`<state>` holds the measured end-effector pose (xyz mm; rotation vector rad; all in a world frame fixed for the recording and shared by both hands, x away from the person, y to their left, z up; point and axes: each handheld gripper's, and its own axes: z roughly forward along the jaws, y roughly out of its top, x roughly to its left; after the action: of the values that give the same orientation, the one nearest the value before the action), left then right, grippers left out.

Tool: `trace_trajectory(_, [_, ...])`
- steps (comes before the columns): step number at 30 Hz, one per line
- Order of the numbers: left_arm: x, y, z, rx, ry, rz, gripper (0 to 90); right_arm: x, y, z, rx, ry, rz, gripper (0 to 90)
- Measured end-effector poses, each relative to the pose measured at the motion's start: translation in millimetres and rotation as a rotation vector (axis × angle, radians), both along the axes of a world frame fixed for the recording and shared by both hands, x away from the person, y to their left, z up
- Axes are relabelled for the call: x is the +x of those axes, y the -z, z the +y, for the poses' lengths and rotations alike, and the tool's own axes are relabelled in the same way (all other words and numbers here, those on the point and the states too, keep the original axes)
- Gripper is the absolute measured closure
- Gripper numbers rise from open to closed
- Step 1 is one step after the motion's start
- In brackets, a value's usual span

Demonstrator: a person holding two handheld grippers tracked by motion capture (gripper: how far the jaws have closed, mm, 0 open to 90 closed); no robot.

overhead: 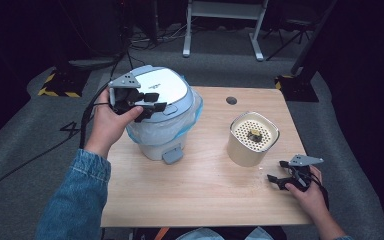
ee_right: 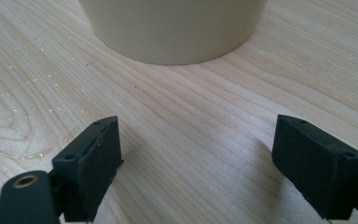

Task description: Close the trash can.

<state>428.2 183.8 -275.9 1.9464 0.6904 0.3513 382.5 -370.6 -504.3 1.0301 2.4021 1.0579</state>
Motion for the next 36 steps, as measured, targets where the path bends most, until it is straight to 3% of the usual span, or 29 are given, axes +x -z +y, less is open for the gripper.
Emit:
trace_trajectory(5, [3.1, 0.9, -2.0, 0.003, -0.024, -0.015, 60.7, 0.0, 0.0, 0.0, 0.0, 0.0, 0.0, 15.7])
trace_trajectory(15, [3.5, 0.3, -3.7, 0.049, -0.042, -0.04, 70.9, 0.0, 0.0, 0.0, 0.0, 0.0, 0.0, 15.7])
trace_trajectory(21, [3.0, -2.5, -7.3, 0.086, -0.058, -0.037, 72.8, 0.0, 0.0, 0.0, 0.0, 0.0, 0.0, 15.7])
trace_trajectory(22, [3.6, -2.3, -7.9, 0.126, -0.058, -0.027, 73.0, 0.0, 0.0, 0.0, 0.0, 0.0, 0.0, 15.6])
trace_trajectory(25, [2.4, -2.2, -11.7, 0.137, -0.074, -0.048, 76.4, -0.1, 0.0, 0.0, -0.001, 0.0, 0.0, 15.7])
trace_trajectory(29, [3.0, -0.4, -12.8, 0.115, -0.072, -0.048, 76.3, 0.0, 0.0, 0.0, 0.0, 0.0, 0.0, 15.7])
trace_trajectory(31, [3.4, 1.8, -13.9, 0.096, -0.068, -0.057, 71.6, -0.1, 0.0, 0.0, -0.001, 0.0, 0.0, 15.7])
trace_trajectory(36, [2.8, 3.0, -15.7, 0.059, -0.048, -0.043, 44.1, 0.0, 0.0, 0.0, -0.001, 0.0, 0.0, 15.7])
